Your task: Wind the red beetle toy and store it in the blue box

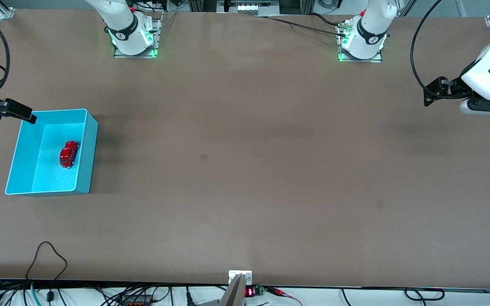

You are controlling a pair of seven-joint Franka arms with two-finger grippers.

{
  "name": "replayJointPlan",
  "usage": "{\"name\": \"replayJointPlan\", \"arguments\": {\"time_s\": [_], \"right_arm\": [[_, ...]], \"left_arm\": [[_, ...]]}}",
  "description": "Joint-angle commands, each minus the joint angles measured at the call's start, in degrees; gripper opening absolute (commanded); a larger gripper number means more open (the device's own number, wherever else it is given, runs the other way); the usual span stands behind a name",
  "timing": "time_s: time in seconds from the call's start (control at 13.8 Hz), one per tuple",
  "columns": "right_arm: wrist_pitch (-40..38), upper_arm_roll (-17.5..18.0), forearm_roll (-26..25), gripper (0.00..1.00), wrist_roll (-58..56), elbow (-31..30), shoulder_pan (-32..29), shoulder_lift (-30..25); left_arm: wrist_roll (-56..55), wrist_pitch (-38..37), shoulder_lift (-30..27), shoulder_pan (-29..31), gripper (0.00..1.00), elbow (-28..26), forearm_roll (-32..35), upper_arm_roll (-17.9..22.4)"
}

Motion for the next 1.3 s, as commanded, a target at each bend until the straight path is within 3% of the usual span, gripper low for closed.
{"name": "replayJointPlan", "arguments": {"time_s": [0.0, 0.22, 1.23], "right_arm": [[3.13, 0.20, -1.07, 1.00, -0.96, -6.55, 0.11, -5.03], [6.04, 0.20, -1.07, 1.00, -0.88, -12.80, 0.11, -9.16], [1.83, 0.29, -0.54, 1.00, -0.88, -10.70, 0.20, -10.49]], "left_arm": [[0.92, -1.00, -0.19, 0.25, 1.00, 0.94, 0.29, -0.24], [0.92, -1.00, -0.19, 0.25, 1.00, 0.94, 0.29, -0.24], [0.92, -0.91, 0.68, 0.25, 1.00, 2.17, 0.29, -0.24]]}}
